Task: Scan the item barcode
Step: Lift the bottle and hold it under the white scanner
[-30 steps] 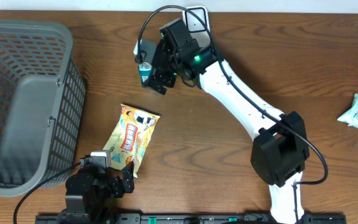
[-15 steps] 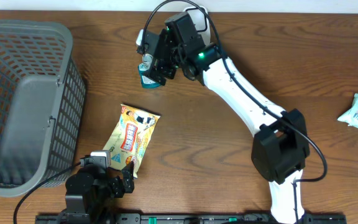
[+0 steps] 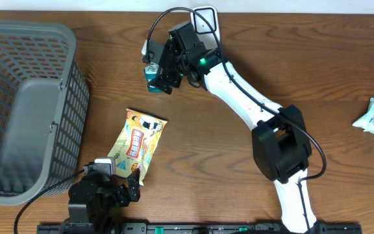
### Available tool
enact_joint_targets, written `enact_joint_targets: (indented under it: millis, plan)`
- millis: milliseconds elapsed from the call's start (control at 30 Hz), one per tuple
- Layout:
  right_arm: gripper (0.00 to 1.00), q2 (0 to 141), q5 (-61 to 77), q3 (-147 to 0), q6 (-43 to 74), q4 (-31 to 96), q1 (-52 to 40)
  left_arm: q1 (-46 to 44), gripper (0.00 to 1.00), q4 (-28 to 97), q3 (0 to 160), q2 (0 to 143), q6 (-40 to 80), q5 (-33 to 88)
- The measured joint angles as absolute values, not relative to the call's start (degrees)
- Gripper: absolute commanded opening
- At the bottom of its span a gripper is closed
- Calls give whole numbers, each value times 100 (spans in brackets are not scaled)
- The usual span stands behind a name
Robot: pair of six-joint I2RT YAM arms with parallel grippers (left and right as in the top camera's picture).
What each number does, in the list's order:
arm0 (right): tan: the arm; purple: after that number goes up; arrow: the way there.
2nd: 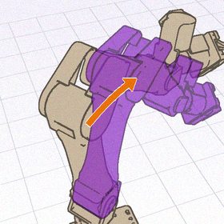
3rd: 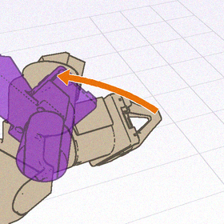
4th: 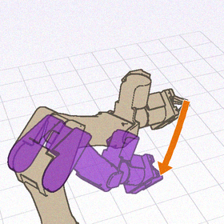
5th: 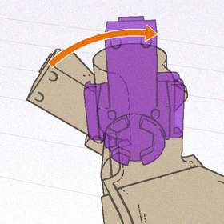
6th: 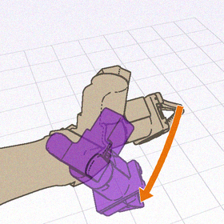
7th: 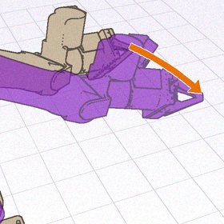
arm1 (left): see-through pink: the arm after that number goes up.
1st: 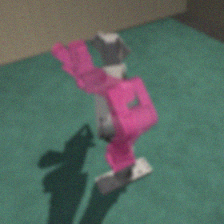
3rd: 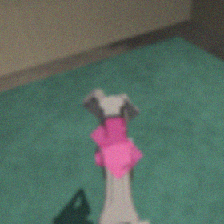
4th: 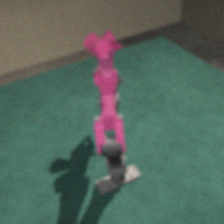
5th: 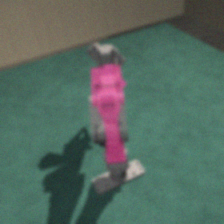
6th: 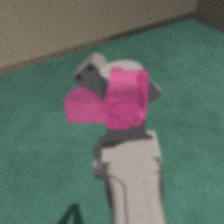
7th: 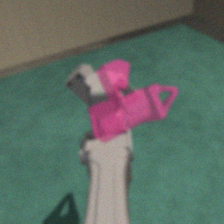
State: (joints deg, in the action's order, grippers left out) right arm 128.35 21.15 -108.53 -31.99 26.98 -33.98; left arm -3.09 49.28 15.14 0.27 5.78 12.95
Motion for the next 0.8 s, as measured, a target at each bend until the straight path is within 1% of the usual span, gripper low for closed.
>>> enact_joint_targets:
  millis: [133, 233, 267, 300, 333, 533, 567, 600, 700, 800]
  plan:
    - [95, 12975, 2130, -10853, -3199, 2598, -3404, -309, 99, 4928, 1514, 27, 578, 1293]
    - [88, 13096, 2143, -10853, -3212, 2547, -3409, -309, 99, 4928, 1514, 27, 578, 1293]
    - [84, 13141, 2145, -10853, -3216, 2536, -3411, -309, 99, 4928, 1514, 27, 578, 1293]
    - [72, 13166, 2145, -10853, -3225, 2512, -3411, -309, 100, 4928, 1514, 27, 578, 1293]
    - [63, 13183, 2147, -10853, -3218, 2491, -3411, -309, 99, 4928, 1514, 27, 578, 1293]
    - [41, 13183, 2189, -10860, -3122, 2480, -3411, -309, 99, 4928, 1514, 27, 578, 1295]
    - [32, 13183, 2202, -10871, -3100, 2502, -3411, -309, 100, 4928, 1514, 27, 578, 1293]
    - [27, 13183, 2226, -10903, -3089, 2536, -3411, -309, 99, 4928, 1514, 27, 578, 1293]
    - [18, 13183, 2268, -10997, -3011, 2731, -3411, -309, 99, 4928, 1514, 27, 578, 1293]
    - [14, 13185, 2285, -11091, -2987, 2921, -3411, -309, 99, 4928, 1514, 27, 578, 1293]
